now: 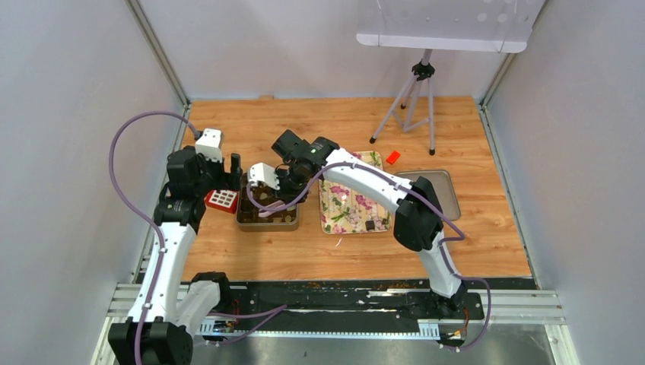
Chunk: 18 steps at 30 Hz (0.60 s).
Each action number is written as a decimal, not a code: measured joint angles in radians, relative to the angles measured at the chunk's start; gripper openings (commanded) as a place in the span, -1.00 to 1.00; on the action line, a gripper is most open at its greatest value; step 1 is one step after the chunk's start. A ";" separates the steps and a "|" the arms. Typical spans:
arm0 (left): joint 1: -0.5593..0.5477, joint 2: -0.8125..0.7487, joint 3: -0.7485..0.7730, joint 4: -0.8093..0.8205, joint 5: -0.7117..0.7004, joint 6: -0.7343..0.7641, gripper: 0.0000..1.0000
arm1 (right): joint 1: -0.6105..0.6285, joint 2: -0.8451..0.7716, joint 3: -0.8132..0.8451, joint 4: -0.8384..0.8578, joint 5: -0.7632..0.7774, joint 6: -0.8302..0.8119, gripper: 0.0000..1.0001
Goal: Pack the chocolate
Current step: Place the fake chocolate in the packing box.
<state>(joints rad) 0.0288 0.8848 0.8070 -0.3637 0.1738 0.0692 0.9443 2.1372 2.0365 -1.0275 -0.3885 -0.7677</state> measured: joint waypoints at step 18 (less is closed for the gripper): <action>0.005 -0.014 -0.002 0.002 0.012 -0.001 1.00 | 0.016 0.026 0.028 0.035 0.034 0.041 -0.42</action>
<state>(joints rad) 0.0338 0.8707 0.8047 -0.3622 0.1856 0.0685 0.9607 2.1632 2.0647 -0.9924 -0.3550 -0.7265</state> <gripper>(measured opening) 0.999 0.324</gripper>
